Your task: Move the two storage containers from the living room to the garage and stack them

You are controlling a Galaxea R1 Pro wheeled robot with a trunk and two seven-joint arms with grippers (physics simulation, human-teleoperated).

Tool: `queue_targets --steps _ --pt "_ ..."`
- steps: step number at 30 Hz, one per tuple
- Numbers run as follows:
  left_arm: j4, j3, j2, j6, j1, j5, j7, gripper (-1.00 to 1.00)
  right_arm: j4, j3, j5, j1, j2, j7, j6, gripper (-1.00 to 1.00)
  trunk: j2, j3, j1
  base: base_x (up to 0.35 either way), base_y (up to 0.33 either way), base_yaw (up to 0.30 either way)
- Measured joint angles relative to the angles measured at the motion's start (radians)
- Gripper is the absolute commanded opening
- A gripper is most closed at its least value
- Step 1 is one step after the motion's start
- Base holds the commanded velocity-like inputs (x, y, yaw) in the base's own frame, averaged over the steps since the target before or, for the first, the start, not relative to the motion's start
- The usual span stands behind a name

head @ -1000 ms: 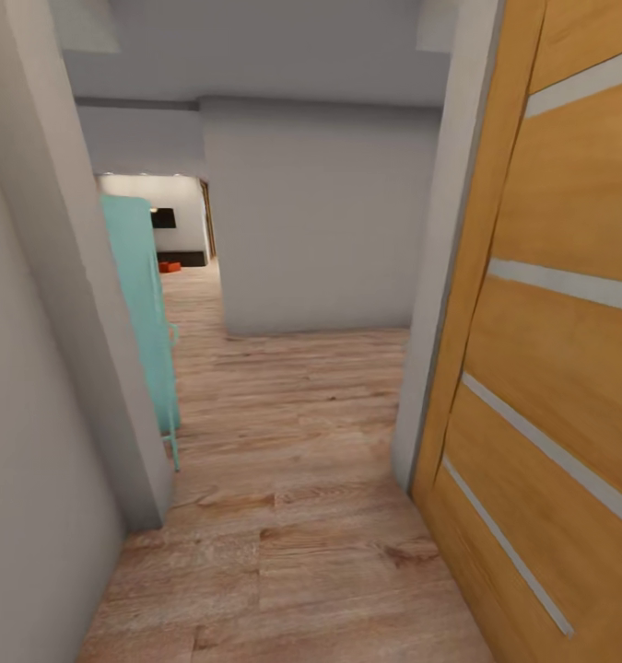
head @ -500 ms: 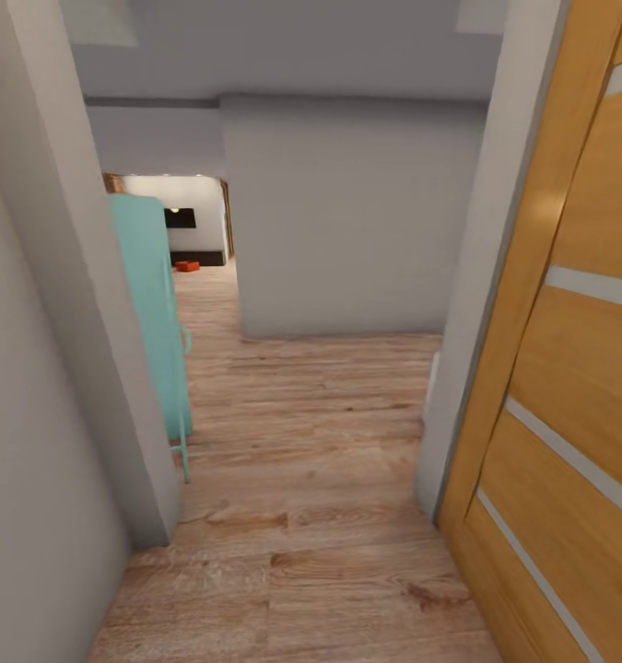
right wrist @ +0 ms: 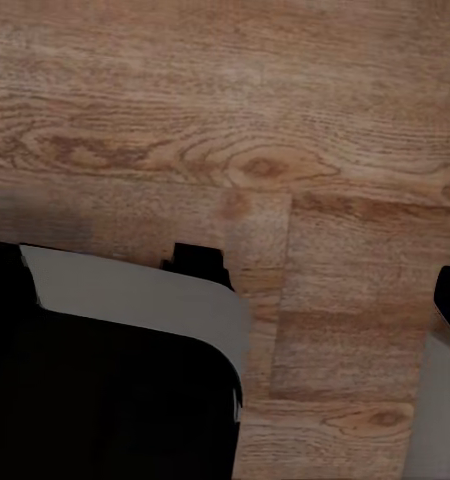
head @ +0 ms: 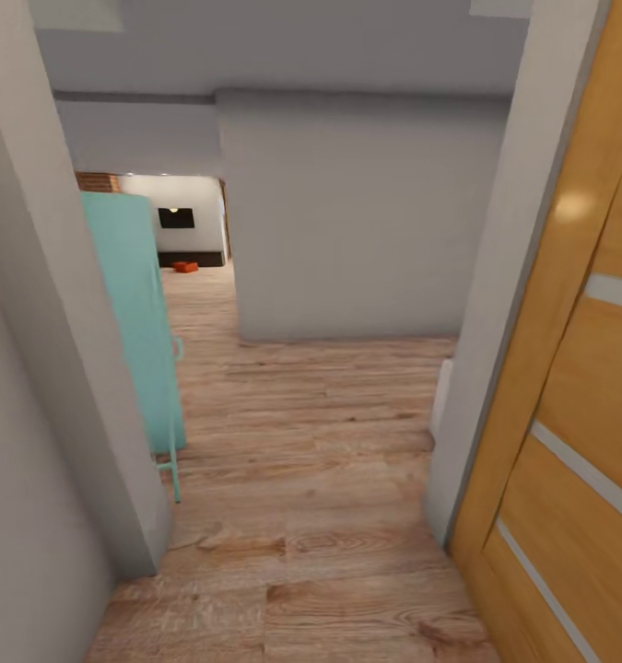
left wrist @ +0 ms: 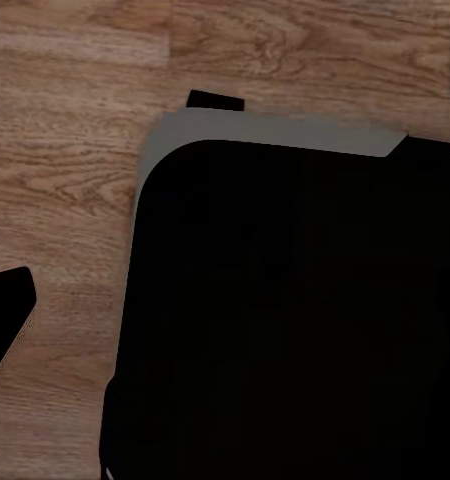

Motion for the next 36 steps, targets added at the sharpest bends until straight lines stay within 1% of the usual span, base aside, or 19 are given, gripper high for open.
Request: queue_targets --steps 3,8,36 --pt "0.000 0.000 0.000 0.000 0.000 0.000 0.000 1.00 0.000 -0.002 0.001 0.000 0.008 0.000 0.001 1.00 0.000 0.000 0.000 0.322 0.000 0.000" --pt "0.000 0.000 0.000 0.000 0.000 0.000 0.000 1.00 0.000 -0.005 -0.002 0.000 0.014 -0.001 0.002 1.00 0.000 0.000 0.000 0.322 0.000 0.000" --pt "0.000 0.000 0.000 0.000 0.000 0.000 0.000 1.00 0.000 -0.008 -0.006 0.000 0.014 -0.001 0.002 1.00 0.000 0.000 0.000 0.322 0.000 0.000"
